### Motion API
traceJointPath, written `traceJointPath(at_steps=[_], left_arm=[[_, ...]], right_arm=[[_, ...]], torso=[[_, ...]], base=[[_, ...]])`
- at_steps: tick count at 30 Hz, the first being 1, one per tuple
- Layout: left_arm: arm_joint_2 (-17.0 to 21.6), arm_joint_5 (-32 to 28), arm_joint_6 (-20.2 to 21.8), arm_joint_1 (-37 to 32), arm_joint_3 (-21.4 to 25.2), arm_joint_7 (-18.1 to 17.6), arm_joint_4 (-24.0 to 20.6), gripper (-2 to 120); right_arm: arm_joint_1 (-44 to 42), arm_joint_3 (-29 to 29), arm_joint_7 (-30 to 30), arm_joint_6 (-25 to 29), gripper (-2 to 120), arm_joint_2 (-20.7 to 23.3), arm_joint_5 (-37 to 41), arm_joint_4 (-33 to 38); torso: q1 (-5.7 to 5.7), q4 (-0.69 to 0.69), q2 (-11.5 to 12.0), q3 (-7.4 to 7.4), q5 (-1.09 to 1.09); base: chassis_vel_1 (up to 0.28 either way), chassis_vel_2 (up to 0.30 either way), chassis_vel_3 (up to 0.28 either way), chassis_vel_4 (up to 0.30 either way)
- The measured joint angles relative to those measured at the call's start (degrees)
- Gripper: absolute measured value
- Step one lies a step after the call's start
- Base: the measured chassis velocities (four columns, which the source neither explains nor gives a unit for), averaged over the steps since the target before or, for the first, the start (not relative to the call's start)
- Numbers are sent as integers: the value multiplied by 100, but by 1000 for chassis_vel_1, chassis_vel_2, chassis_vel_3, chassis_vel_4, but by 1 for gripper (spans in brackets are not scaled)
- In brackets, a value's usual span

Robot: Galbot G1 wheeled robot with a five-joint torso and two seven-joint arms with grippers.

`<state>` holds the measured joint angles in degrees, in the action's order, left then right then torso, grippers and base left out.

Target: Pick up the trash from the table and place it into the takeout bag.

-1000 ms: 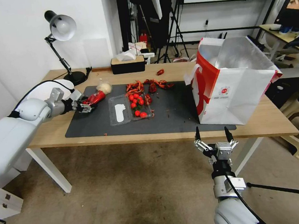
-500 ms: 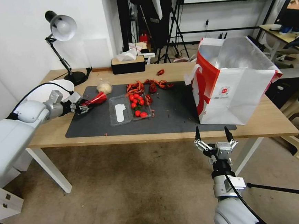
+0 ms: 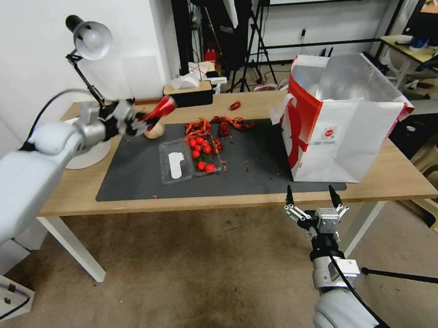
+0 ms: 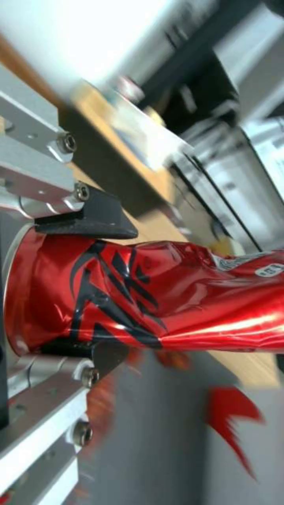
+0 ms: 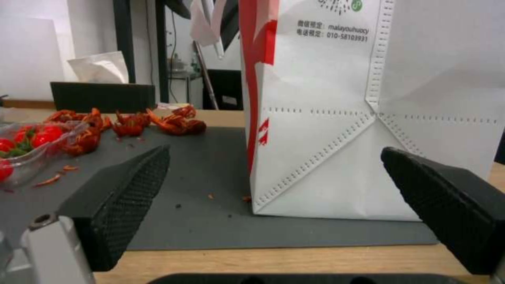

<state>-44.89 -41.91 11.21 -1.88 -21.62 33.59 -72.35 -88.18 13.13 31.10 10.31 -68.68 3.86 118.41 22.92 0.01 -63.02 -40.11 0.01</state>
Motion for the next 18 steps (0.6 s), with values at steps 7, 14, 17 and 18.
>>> traceJointPath(at_steps=[7,14,17,18], left_arm=[[-770,-544,13,1332,-1054,-179,40,32],[-2562,-943,81,2586,-1868,-194,623,32],[-2921,-975,84,2737,-2020,-196,820,32],[-3109,-983,78,2802,-2109,-190,951,32]], right_arm=[[-11,27,4,0,100,-17,-4,24],[-21,92,24,-1,100,-24,-3,73],[-25,110,30,-1,100,-25,-1,85],[-29,118,35,-1,100,-25,1,96]], torso=[[0,-1,0,1,3],[0,2,0,1,3],[0,-1,0,1,1],[0,-3,0,1,0]], base=[[0,0,0,0],[0,0,0,0],[0,0,0,0],[0,0,0,0]])
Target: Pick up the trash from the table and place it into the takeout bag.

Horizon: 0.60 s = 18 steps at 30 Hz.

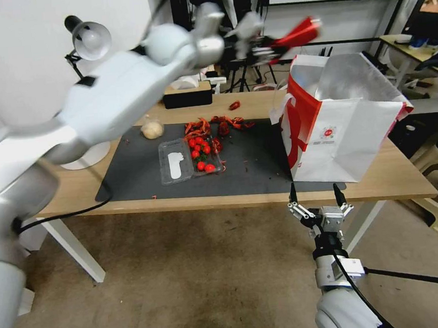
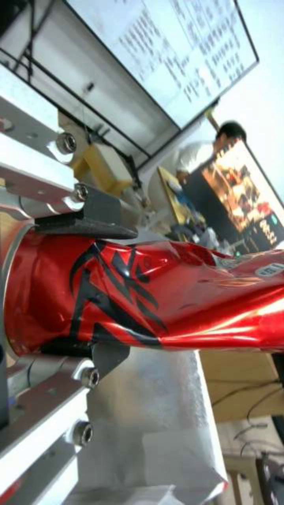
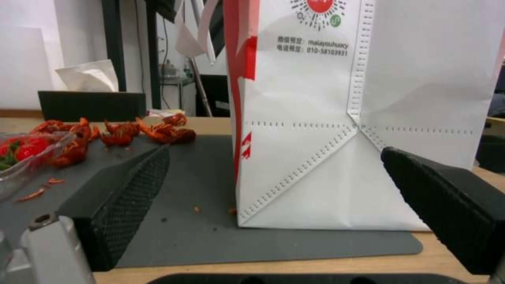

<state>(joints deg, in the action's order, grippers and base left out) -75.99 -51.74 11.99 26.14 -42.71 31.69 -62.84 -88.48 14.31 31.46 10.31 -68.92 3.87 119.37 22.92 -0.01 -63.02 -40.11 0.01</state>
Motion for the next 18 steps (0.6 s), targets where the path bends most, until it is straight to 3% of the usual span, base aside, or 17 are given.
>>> traceJointPath(at_steps=[7,13,18], left_arm=[[-786,46,-131,83,-304,85,714,32],[-1068,187,-186,-1,-373,141,978,33],[-1101,202,-199,-27,-395,141,1043,51]], right_arm=[[-34,58,15,3,100,0,24,53],[-31,73,25,7,100,-11,46,76],[-31,73,31,26,100,-22,48,64]], torso=[[0,4,0,-1,1],[0,2,0,0,0],[0,0,0,0,-1]], base=[[0,0,0,0],[0,0,0,0],[0,0,0,0]])
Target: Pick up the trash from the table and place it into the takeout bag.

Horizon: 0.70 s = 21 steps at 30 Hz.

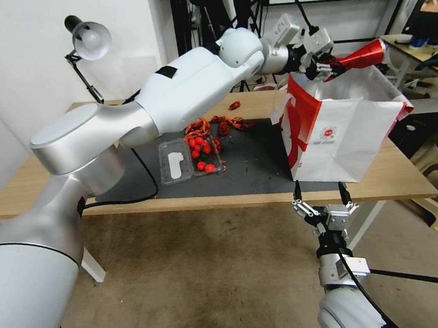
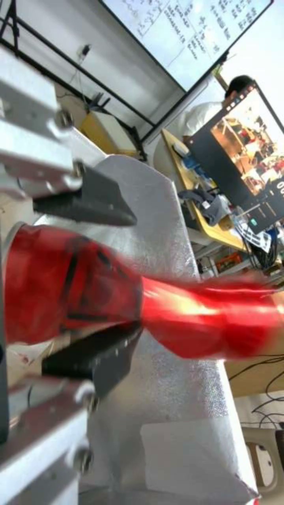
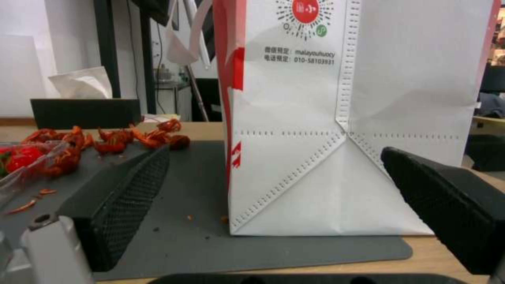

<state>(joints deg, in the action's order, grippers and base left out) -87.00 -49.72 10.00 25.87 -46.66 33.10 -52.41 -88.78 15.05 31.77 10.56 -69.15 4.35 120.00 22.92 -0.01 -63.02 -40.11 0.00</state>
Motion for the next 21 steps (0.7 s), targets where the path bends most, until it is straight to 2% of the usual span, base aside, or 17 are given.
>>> traceJointPath(at_steps=[1,2,5,6,8,11,14,15,18,19,21], left_arm=[[9,-2,0,1,-18,0,-2,56],[9,-2,0,1,-18,0,-2,56],[56,-6,2,4,-41,2,-37,73],[56,-6,2,4,-41,2,-37,73],[99,-8,3,-22,76,-16,-78,83],[183,-35,3,-84,301,-78,-146,91],[539,-271,-23,-207,620,-320,-381,100],[539,-271,-23,-207,620,-320,-381,100],[1097,-524,-150,-454,889,-649,-716,100],[1097,-524,-150,-454,889,-649,-716,100],[1464,-582,-268,-729,1124,-898,-970,100]], right_arm=[[0,-2,0,3,100,-6,0,-5],[0,-2,0,3,100,-6,0,-5],[9,-12,1,5,100,-12,0,-12],[9,-12,1,5,100,-12,0,-12],[4,-10,2,6,100,-9,1,-12],[-6,1,5,9,100,-8,1,-7],[-15,8,7,12,100,-8,2,-1],[-15,8,7,12,100,-8,2,-1],[5,-1,7,12,100,-13,2,-3],[5,-1,7,12,100,-13,2,-3],[12,-10,7,12,100,-15,1,-5]], torso=[[0,0,0,0,0],[0,0,0,0,0],[0,0,0,0,0],[0,0,0,0,0],[0,1,0,0,0],[0,3,0,0,0],[0,2,0,0,-1],[0,2,0,0,-1],[0,-1,0,0,-3],[0,-1,0,0,-3],[0,-1,0,1,-2]], base=[[0,0,0,0],[0,0,0,0],[0,0,0,0],[0,0,0,0],[0,0,0,0],[0,0,0,0],[0,0,0,0],[0,0,0,0],[0,0,0,0],[0,0,0,0],[0,0,0,0]])
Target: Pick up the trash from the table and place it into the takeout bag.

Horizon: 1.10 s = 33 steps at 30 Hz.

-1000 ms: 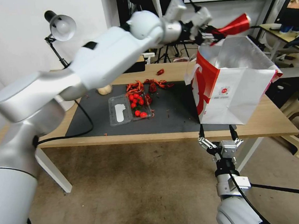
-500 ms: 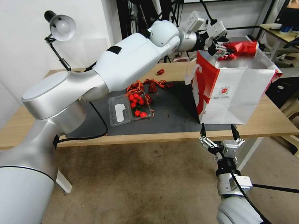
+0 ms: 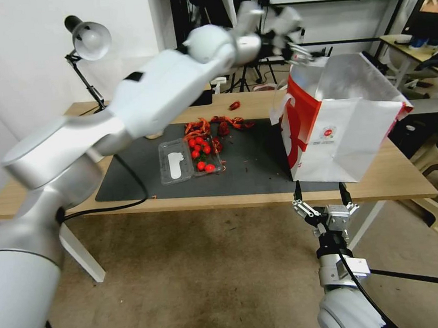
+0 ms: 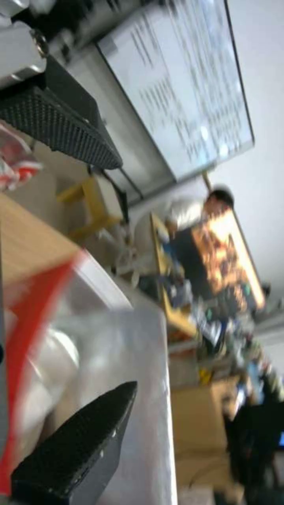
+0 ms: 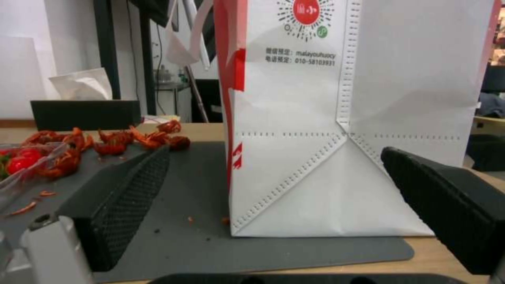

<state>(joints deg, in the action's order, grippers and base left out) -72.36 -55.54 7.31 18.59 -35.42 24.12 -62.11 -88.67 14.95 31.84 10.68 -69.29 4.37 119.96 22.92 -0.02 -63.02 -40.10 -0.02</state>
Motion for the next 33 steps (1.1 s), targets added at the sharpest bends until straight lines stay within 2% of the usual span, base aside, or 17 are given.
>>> traceJointPath(at_steps=[2,4,5,6,7,10,11,13,14,16,17,21,24,25,29,31,33], left_arm=[[161,-30,-30,-153,123,-129,-133,100],[523,-57,-60,-530,432,-474,-441,100],[662,-60,-61,-708,557,-678,-583,100],[910,-68,-59,-994,749,-1055,-832,100],[910,-68,-59,-994,749,-1055,-832,100],[1337,-61,-76,-1560,1133,-1861,-1351,100],[1337,-61,-76,-1560,1133,-1861,-1351,100],[1588,-40,-105,-1943,1403,-2487,-1768,100],[1588,-40,-105,-1943,1403,-2487,-1768,100],[1801,13,-124,-2336,1750,-2867,-2152,100],[1801,13,-124,-2336,1750,-2867,-2152,100],[2077,112,-125,-2945,2249,-3010,-2625,100],[2300,224,-121,-3783,2789,-3060,-3056,100],[2300,224,-121,-3783,2789,-3060,-3056,100],[2571,493,-207,-5223,3758,-2996,-3701,100],[2578,507,-215,-5278,3800,-2995,-3728,100],[2634,753,-371,-6123,4387,-3020,-4140,100]], right_arm=[[0,-3,-1,0,100,0,-1,0],[-7,-2,0,-3,100,1,-3,2],[-8,-1,0,-7,100,-1,-6,4],[-6,-4,0,-14,100,-2,-8,5],[-6,-4,0,-14,100,-2,-8,5],[7,-33,-2,-27,100,-10,-18,5],[7,-33,-2,-27,100,-10,-18,5],[-5,-44,-4,-29,100,-15,-33,5],[-5,-44,-4,-29,100,-15,-33,5],[-25,-45,-5,-29,100,-16,-40,12],[-25,-45,-5,-29,100,-16,-40,12],[-45,-43,-6,-28,100,-13,-46,43],[-50,-60,-12,-25,100,-23,-63,44],[-50,-60,-12,-25,100,-23,-63,44],[-37,-115,-26,-23,100,-39,-91,19],[-36,-117,-26,-22,100,-40,-94,17],[-34,-135,-32,-15,100,-58,-115,-7]], torso=[[0,2,0,0,-1],[0,1,0,0,0],[0,1,0,0,0],[0,2,0,-1,-2],[0,2,0,-1,-2],[-1,-1,0,0,-1],[-1,-1,0,0,-1],[-1,2,0,0,2],[-1,2,0,0,2],[-1,5,0,0,3],[-1,5,0,0,3],[-1,2,0,0,2],[-1,3,0,0,1],[-1,3,0,0,1],[-1,0,-1,0,0],[-1,0,-1,0,1],[-1,2,-1,0,2]], base=[[0,0,0,0],[0,0,0,0],[0,0,0,0],[0,0,0,0],[0,0,0,0],[0,0,0,0],[0,0,0,0],[0,0,0,0],[0,0,0,0],[0,0,0,0],[0,0,0,0],[0,0,0,0],[0,0,0,0],[0,0,0,0],[0,0,0,0],[0,0,0,0],[0,0,0,0]])
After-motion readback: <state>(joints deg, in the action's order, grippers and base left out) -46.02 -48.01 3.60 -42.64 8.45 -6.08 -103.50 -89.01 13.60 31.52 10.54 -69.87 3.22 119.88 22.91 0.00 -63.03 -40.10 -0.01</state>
